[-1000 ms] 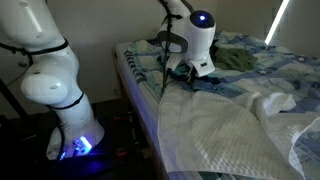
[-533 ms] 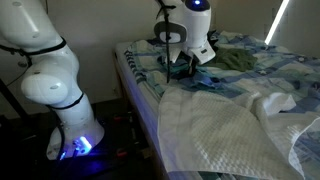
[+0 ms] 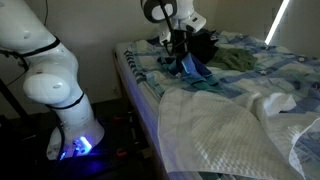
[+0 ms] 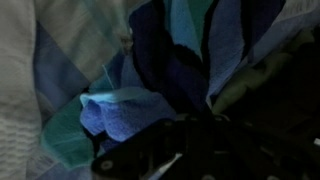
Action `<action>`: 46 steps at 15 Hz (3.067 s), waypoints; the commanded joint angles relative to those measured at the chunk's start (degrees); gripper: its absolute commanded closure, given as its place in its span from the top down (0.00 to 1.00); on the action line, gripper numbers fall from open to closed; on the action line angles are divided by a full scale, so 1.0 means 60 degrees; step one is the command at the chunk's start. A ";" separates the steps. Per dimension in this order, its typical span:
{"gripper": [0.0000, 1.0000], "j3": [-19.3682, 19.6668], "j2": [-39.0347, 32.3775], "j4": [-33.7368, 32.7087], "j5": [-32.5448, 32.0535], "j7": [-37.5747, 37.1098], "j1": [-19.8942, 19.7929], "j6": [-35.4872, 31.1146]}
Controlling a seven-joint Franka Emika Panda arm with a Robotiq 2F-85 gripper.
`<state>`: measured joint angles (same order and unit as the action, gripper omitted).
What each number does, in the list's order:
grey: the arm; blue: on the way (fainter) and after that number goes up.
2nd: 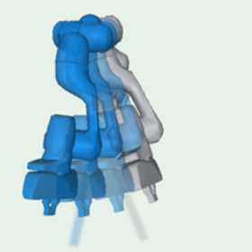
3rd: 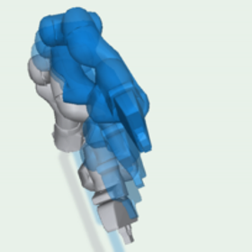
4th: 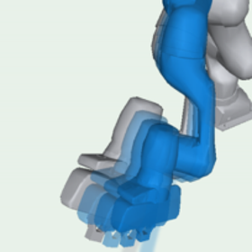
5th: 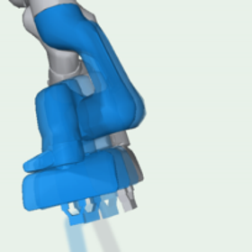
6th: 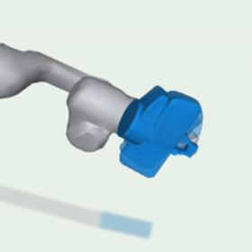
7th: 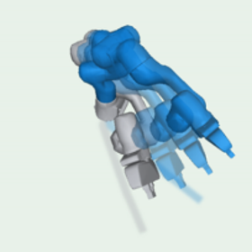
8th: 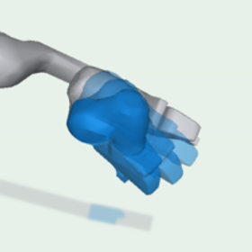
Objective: Unfold the blue towel.
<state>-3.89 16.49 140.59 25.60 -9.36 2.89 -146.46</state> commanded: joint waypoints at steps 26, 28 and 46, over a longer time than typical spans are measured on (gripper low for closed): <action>0.05 -0.0636 0.0416 -0.3159 -0.2344 0.1696 0.1382 0.1215; 0.05 -0.0631 0.0416 -0.3159 -0.2344 0.1698 0.1381 0.1229; 0.01 -0.1436 0.0270 -0.5131 -0.3406 0.1876 0.1725 0.0104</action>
<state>-12.32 18.01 111.88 6.28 0.99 12.97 -144.19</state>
